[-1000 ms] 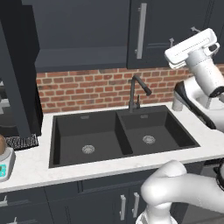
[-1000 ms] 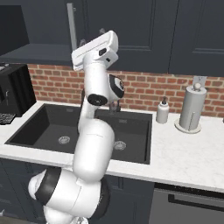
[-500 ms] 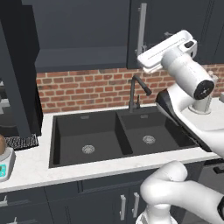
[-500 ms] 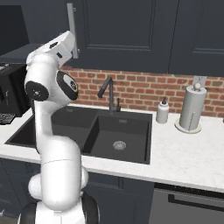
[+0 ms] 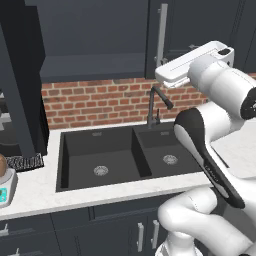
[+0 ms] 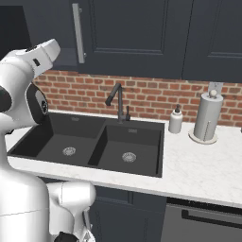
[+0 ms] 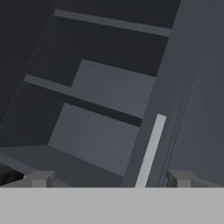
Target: Pick the honey bottle and place it on the digital scale for weighing, and close the cabinet.
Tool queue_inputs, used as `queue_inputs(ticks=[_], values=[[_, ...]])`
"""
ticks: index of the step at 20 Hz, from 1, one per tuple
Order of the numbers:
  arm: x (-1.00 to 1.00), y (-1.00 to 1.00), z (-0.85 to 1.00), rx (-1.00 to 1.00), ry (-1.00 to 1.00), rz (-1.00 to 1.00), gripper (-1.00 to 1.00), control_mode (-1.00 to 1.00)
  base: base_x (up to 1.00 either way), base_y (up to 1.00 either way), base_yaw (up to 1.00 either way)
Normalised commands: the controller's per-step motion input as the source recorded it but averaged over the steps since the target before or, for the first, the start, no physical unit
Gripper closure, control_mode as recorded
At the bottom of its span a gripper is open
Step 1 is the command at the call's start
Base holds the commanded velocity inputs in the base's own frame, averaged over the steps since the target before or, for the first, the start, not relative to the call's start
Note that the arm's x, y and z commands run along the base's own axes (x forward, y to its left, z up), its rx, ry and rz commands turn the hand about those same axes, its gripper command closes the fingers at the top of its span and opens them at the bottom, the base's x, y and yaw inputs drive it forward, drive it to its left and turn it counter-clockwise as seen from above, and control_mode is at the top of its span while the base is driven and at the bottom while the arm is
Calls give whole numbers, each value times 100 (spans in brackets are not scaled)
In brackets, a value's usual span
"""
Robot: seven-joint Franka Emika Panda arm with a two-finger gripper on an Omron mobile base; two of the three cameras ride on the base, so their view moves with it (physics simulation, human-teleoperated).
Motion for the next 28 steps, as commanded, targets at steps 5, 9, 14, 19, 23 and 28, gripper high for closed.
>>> queue_inputs(ticks=[5,9,14,19,23,28], values=[[-30,58,-67,21,0,0,-100,-100,0,0,0],[-7,49,-98,23,-8,0,-100,-100,0,0,0],[-12,59,-51,21,-7,0,-100,-100,0,0,0],[-39,75,-1,4,-12,0,-100,-100,0,0,0],[-29,72,-1,4,-3,0,-100,-100,0,0,0],[-52,30,-15,7,0,0,-100,-100,0,0,0]])
